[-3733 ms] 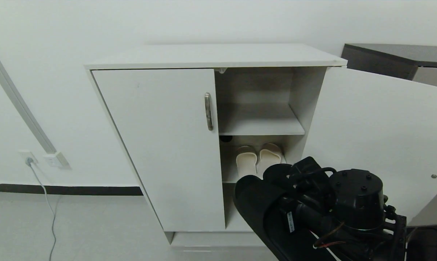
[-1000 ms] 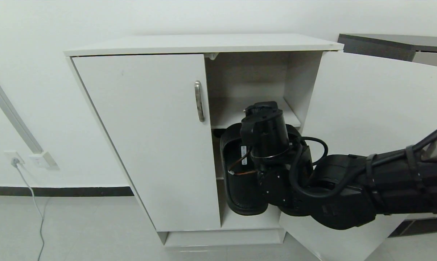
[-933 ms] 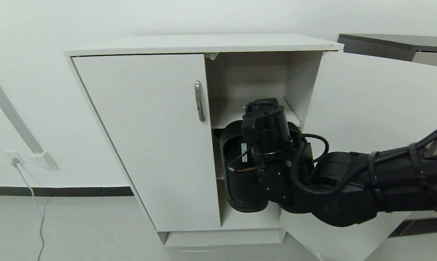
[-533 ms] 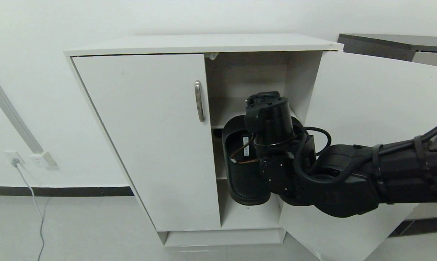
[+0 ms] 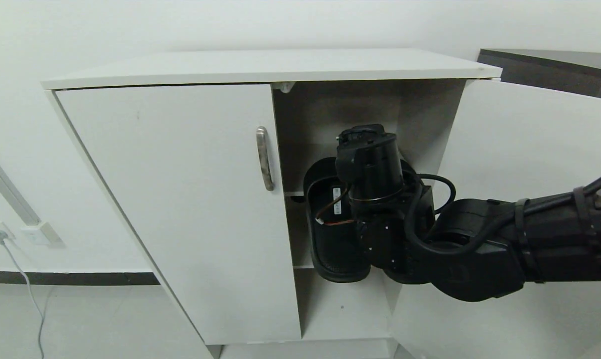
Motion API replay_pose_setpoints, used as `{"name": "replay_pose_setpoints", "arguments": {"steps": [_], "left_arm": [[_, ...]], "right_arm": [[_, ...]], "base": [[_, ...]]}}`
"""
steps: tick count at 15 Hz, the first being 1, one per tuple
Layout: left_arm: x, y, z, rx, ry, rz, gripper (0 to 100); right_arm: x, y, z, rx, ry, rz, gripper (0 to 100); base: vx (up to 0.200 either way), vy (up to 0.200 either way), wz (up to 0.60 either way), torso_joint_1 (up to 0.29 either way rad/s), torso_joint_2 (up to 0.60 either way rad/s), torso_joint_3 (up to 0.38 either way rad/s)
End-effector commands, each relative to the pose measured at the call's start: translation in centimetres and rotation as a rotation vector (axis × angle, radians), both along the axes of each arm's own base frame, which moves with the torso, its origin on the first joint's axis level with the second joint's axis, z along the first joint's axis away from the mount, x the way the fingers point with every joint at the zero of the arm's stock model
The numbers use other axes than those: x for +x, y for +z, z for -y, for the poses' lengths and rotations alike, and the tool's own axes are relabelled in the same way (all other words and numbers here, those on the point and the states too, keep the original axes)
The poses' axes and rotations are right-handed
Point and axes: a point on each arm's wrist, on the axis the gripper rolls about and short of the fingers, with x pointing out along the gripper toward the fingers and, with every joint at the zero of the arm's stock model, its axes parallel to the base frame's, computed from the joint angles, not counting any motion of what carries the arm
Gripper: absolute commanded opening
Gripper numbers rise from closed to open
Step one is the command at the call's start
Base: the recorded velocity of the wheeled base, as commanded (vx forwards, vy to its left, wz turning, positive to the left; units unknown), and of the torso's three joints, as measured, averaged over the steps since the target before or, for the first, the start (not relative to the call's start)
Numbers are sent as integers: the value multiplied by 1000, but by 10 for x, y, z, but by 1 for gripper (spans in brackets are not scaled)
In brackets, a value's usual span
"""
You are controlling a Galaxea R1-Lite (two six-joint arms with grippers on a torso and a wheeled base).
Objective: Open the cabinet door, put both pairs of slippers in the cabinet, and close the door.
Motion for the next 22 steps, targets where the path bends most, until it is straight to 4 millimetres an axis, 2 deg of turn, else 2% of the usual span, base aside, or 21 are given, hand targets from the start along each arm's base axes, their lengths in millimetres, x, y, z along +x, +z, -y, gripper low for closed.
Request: {"name": "replay_pose_setpoints", "arguments": {"steps": [1, 5, 9, 16, 21, 22], "left_arm": [[0, 0, 0, 0, 0, -1, 0], [0, 0, 0, 0, 0, -1, 0], [0, 0, 0, 0, 0, -1, 0], [0, 0, 0, -1, 2, -1, 0], [0, 0, 0, -1, 2, -1, 0], [0, 0, 0, -1, 2, -1, 0]], "right_arm": [[1, 0, 2, -2, -5, -1, 0], [6, -5, 4, -13, -11, -11, 0], [32, -1, 9, -19, -41, -16, 0], [80, 7, 0, -1, -10, -35, 0], [95, 16, -8, 11, -18, -22, 0], [98, 10, -10, -7, -15, -42, 0]], "base": [[200, 0, 0, 2, 2, -2], [50, 0, 0, 2, -1, 1], [0, 0, 0, 0, 0, 0], [0, 0, 0, 0, 0, 0], [0, 0, 0, 0, 0, 0], [0, 0, 0, 0, 0, 0]]}}
